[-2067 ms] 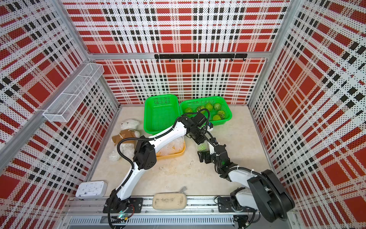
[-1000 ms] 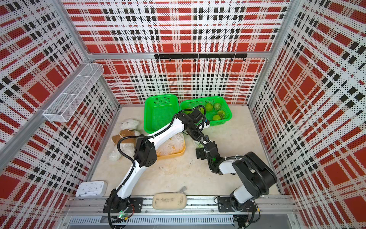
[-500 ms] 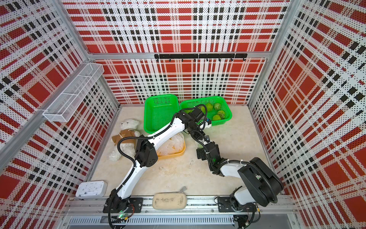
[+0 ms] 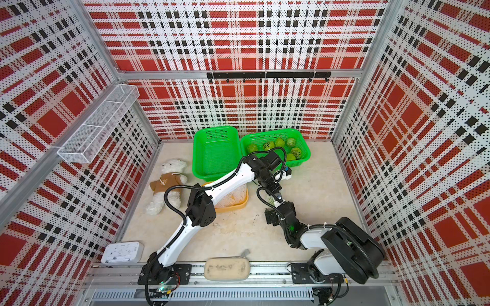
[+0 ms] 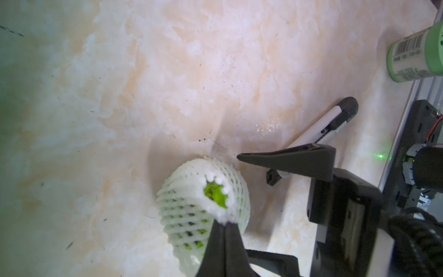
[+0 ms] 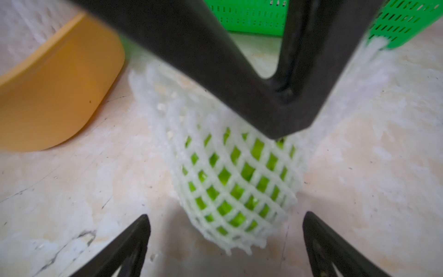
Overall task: Sleeve custard apples in foam nets
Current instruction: Put on the foam net on the custard apple.
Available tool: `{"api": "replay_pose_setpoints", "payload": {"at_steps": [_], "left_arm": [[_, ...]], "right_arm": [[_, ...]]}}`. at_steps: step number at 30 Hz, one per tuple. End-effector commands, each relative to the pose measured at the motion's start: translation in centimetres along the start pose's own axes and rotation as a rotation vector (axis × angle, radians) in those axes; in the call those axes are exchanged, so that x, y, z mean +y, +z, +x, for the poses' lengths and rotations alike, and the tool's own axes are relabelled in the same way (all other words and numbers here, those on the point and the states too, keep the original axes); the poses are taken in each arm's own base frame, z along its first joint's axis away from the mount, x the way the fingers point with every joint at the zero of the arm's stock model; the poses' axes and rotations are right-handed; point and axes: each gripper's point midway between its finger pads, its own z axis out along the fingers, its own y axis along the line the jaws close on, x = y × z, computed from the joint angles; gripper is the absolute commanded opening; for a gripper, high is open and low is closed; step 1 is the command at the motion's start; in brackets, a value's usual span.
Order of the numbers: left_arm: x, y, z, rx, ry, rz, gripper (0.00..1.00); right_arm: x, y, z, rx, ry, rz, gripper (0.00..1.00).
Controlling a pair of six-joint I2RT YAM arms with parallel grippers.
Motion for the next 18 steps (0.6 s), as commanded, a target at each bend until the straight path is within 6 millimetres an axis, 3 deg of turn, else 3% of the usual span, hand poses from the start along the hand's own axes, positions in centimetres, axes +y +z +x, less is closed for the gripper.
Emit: {"api": "replay_pose_setpoints", "payload": {"at_steps": [1,9,18], "left_arm": [[-1.5,2.3,0.7,0.041,0.023,0.018,0.00],[0.9,1.3,0.0,-0.013,-0.022,-0.048,0.00],[1.1,1.4,0.4,-0.009,-0.034,-0.031,0.00]], "right_arm": [[2.0,-0.6,-6.2,-0.246,0.001,-0.079,1.00],[0.8,-0.8,-5.7,-0.237,0.070,-0.025,1.00],[-1.1,-3.0,-5.3,-0.253,0.185,0.015,1.00]]}}
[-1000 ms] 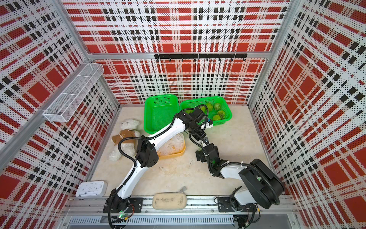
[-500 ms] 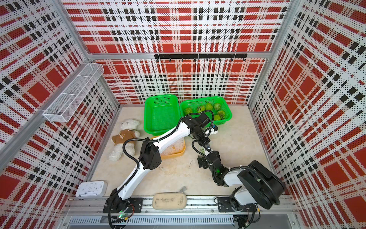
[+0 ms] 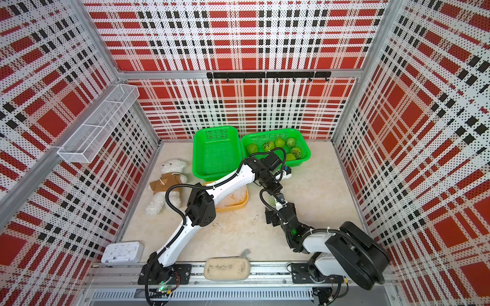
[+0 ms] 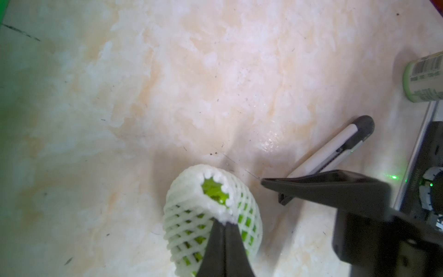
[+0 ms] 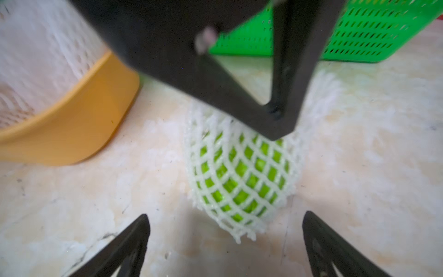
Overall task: Sleeve custard apples in foam nets
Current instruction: Put on the foam net on the custard apple.
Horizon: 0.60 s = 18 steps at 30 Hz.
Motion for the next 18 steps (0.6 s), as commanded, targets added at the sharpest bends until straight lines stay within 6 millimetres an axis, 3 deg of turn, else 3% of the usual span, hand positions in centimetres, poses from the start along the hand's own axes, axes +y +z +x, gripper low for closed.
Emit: {"api": "replay_pose_setpoints", "payload": {"at_steps": [1,4,8,18], "left_arm": [[-0.2,0.1,0.7,0.022,-0.007,0.000,0.00],[0.3,-0.1,0.7,0.014,-0.025,-0.004,0.00],[0.3,-0.4,0.8,0.005,-0.028,0.007,0.00],[-0.8,-1.0,1.0,-0.028,-0.007,0.043,0.00]], "right_arm": [[-0.1,-0.8,-3.6,-0.125,0.104,0.001,1.00],[-0.1,-0.9,-3.4,-0.104,0.113,-0.004,1.00],[-0.5,-2.3,-3.6,-0.199,0.155,-0.038,1.00],[2.1,0.1,-5.0,-0.203,0.072,-0.168,0.99]]}}
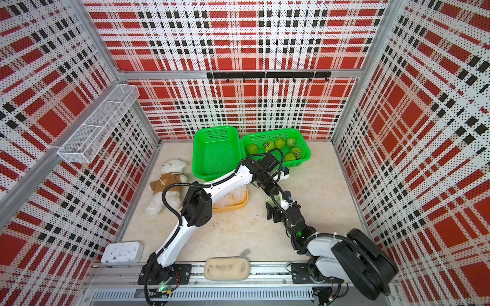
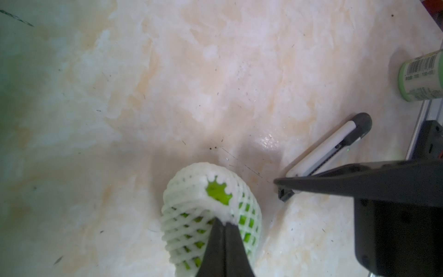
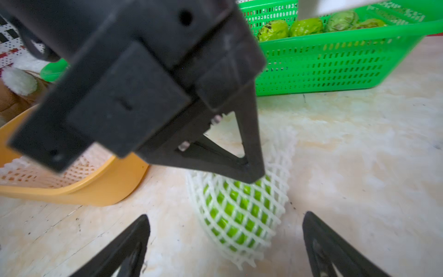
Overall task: Sleeve custard apples in foam nets
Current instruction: Put on the foam net on the custard apple, then pick up the custard apple from the center of the board.
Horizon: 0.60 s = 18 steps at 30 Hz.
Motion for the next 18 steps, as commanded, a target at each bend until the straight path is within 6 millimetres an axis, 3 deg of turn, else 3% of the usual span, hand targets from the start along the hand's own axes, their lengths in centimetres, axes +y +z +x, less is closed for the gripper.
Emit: {"api": "replay_pose_setpoints", "payload": {"at_steps": [1,6,13,18], "left_arm": [[-0.8,-0.8,0.2,-0.007,0.006,0.023,0.00],[-0.9,-0.6,0.5,-0.009,0.001,0.033,0.00],[-0.8,-0.6,1.0,0.001,-0.004,0.032,0.00],[-0.8,-0.6,1.0,-0.002,-0.010,0.033,0.00]], "right_arm": [[1.9,0.9,-2.3,-0.091,-0.025,-0.087,0.99],[2.0,2.1,-1.9,-0.130,-0.047,-0.092,0.94],[1.5,3.1,-1.1,-0.144,-0.034,-0.064,0.79],[0.3,3.6,-0.3,-0.085,-0.038,0.007,0.77]]}}
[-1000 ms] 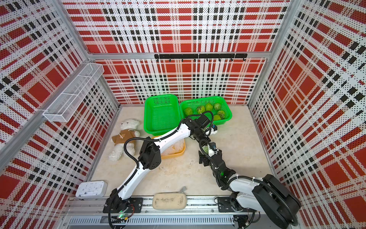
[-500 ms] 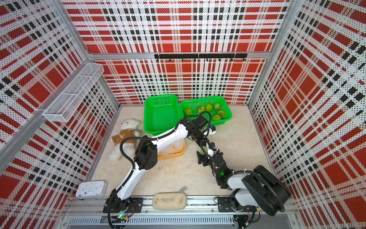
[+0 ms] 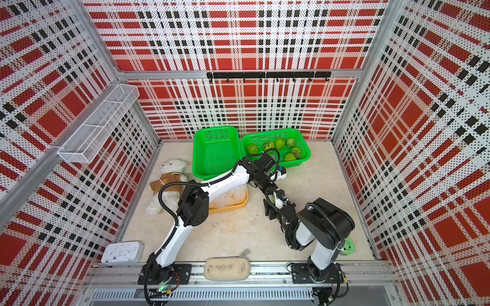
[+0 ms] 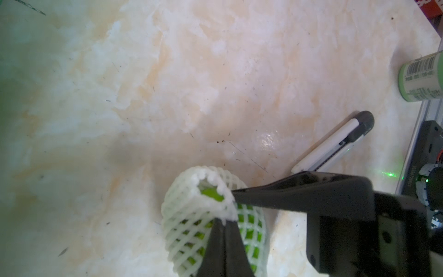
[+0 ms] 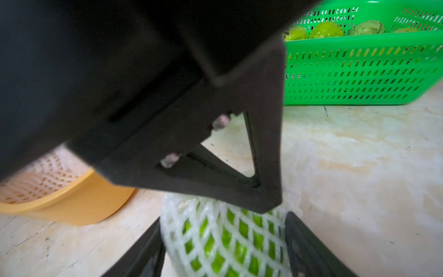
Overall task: Sleeve custard apples in foam nets
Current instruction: Pick up the custard apple from the center of the board.
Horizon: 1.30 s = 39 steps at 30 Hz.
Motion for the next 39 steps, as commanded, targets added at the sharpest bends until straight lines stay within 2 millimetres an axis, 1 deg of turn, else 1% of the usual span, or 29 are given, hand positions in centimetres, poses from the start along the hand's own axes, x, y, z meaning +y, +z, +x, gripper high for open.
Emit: {"api": "replay_pose_setpoints", "payload": {"at_steps": [1,5,7,8,13,17,19,21,24,25,27,28,31,35,39], "left_arm": [[-1.5,-0.5,0.5,0.018,0.004,0.028,0.00],[-1.5,-0.4,0.6,0.018,0.002,0.032,0.00],[-1.5,-0.4,0.5,0.016,0.001,0.031,0.00],[-1.5,-0.4,0.6,0.017,0.001,0.029,0.00],[-1.3,-0.6,0.6,0.008,-0.007,0.029,0.00],[-1.2,-0.5,0.7,0.008,-0.011,0.031,0.00],[-1.2,-0.5,0.7,0.007,-0.012,0.031,0.00],[-1.2,-0.5,0.7,0.006,-0.013,0.032,0.00],[-1.2,-0.6,0.7,0.003,-0.016,0.031,0.00],[-1.2,-0.6,0.7,0.000,-0.018,0.033,0.00],[-1.2,-0.6,0.7,-0.003,-0.018,0.032,0.00],[-1.2,-0.6,0.6,-0.005,-0.019,0.034,0.00],[-1.3,-0.6,0.5,-0.010,-0.018,0.039,0.00],[-1.5,-0.8,0.1,-0.020,-0.015,0.044,0.00],[-1.6,-1.4,-0.5,-0.043,-0.021,0.046,0.01]], "right_arm": [[-0.4,0.7,-1.0,-0.004,-0.005,0.041,0.78],[-0.4,1.1,-0.7,0.021,-0.012,0.045,0.82],[-0.5,1.1,-0.6,0.024,-0.008,0.055,0.88],[-0.6,1.0,-0.6,0.026,-0.006,0.061,0.89],[-1.0,1.1,0.0,0.058,-0.002,0.086,0.93],[-1.3,0.9,0.3,0.059,0.009,0.110,0.94],[-1.4,0.9,0.5,0.063,0.013,0.119,0.93],[-1.5,0.9,0.6,0.063,0.017,0.122,0.89],[-1.5,0.8,0.8,0.067,0.019,0.125,0.81],[-1.6,0.8,0.8,0.070,0.019,0.129,0.76],[-1.4,0.8,1.0,0.081,0.013,0.127,0.69],[-1.4,0.8,1.1,0.084,0.013,0.127,0.67],[-1.2,0.8,1.2,0.089,0.003,0.119,0.64],[-0.6,0.8,0.5,0.057,0.011,0.081,0.63],[0.2,1.3,0.2,0.049,0.013,0.043,0.62]]}}
